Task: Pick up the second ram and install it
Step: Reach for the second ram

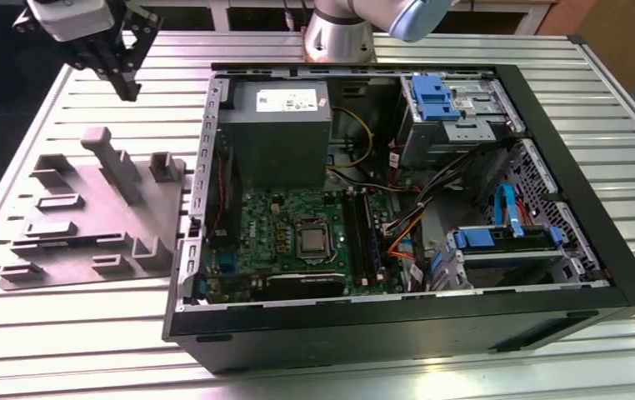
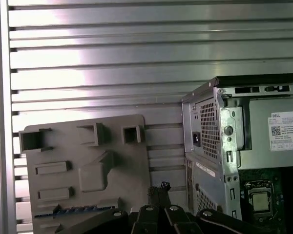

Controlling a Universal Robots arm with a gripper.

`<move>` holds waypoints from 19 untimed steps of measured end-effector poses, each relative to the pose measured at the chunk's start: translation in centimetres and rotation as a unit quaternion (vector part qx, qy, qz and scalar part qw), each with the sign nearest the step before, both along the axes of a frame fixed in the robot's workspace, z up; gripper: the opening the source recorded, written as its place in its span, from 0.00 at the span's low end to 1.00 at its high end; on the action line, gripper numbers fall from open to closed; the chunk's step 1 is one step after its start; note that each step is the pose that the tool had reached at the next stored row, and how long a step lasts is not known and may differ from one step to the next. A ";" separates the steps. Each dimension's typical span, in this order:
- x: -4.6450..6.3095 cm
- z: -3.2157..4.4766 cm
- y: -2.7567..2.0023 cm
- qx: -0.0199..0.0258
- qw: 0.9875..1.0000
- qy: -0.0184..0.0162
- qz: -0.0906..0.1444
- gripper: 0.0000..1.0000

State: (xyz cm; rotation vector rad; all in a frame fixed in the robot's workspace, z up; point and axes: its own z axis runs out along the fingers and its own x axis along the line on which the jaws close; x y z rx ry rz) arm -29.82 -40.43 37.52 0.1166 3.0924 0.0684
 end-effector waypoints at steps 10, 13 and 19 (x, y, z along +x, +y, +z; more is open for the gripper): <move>-2.7 -0.82 -0.74 0.000 1.000 0.000 0.000 0.10; -3.4 -1.08 -1.03 0.000 1.000 0.000 0.000 0.10; -4.5 -1.67 -1.85 0.000 1.000 0.000 0.000 0.10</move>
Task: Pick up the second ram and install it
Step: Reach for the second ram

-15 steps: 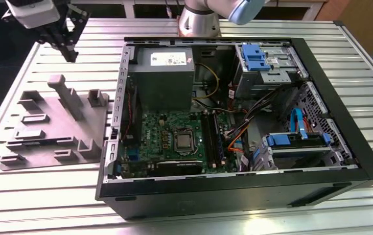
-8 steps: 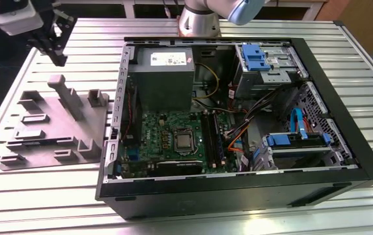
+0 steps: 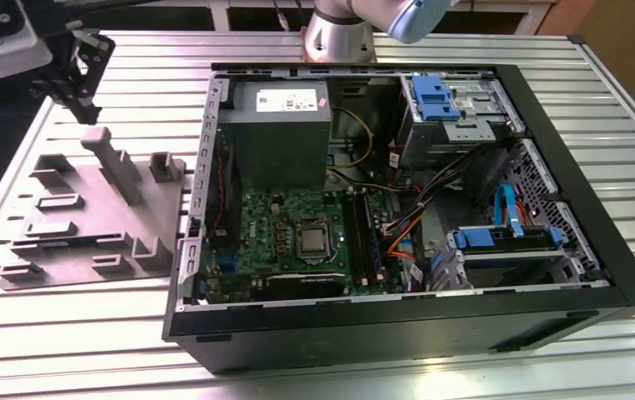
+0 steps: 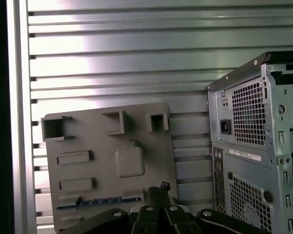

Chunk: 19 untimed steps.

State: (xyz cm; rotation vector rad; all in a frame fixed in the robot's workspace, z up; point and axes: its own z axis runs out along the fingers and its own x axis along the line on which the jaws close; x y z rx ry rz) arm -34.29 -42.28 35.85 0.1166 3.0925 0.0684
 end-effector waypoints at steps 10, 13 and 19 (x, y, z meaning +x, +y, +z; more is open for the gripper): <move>-2.2 -1.07 -1.63 0.000 1.000 0.000 0.000 0.10; -2.8 -1.42 -2.05 0.000 1.000 0.000 0.000 0.10; -4.0 -2.35 -2.73 0.000 1.000 0.000 0.000 0.10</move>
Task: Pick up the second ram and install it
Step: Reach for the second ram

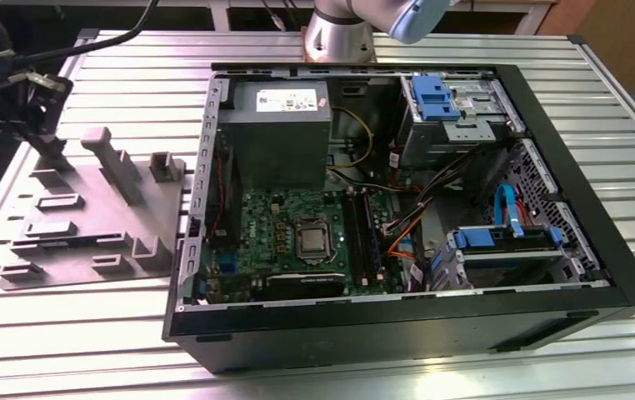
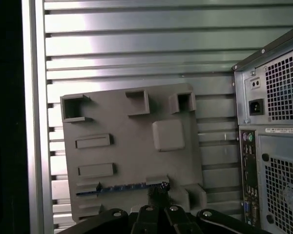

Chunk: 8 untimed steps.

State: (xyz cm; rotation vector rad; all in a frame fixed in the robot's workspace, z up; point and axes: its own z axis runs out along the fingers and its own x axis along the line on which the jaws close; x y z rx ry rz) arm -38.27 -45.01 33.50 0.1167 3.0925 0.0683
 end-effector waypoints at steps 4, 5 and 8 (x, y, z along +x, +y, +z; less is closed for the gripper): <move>-0.7 -0.73 -0.28 0.000 1.000 0.000 0.000 0.10; -0.8 -0.90 -0.34 0.000 1.000 0.000 0.000 0.10; -1.4 -1.46 -0.53 0.000 1.000 0.000 0.000 0.10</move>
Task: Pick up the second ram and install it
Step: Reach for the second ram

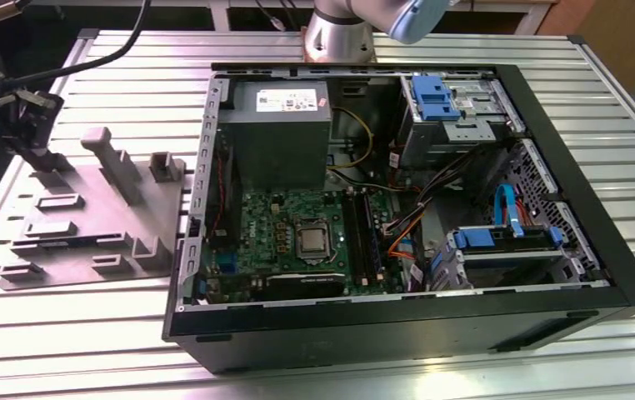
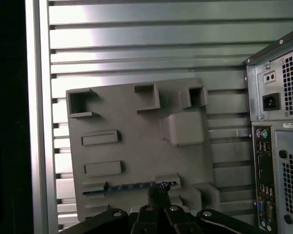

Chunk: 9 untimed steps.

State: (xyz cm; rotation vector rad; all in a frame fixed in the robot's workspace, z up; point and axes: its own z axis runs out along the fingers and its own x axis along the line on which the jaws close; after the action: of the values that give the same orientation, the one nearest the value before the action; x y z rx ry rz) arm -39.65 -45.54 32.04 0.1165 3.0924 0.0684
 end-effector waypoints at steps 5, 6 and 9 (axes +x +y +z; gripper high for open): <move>-1.0 -0.90 -0.34 0.000 1.000 0.000 0.000 0.10; -1.2 -1.09 -0.41 0.000 1.000 0.000 0.000 0.10; -1.6 -1.63 -0.54 0.000 1.000 0.000 0.000 0.10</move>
State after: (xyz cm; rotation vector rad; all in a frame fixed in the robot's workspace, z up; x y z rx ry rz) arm -41.28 -46.08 30.40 0.1165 3.0924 0.0684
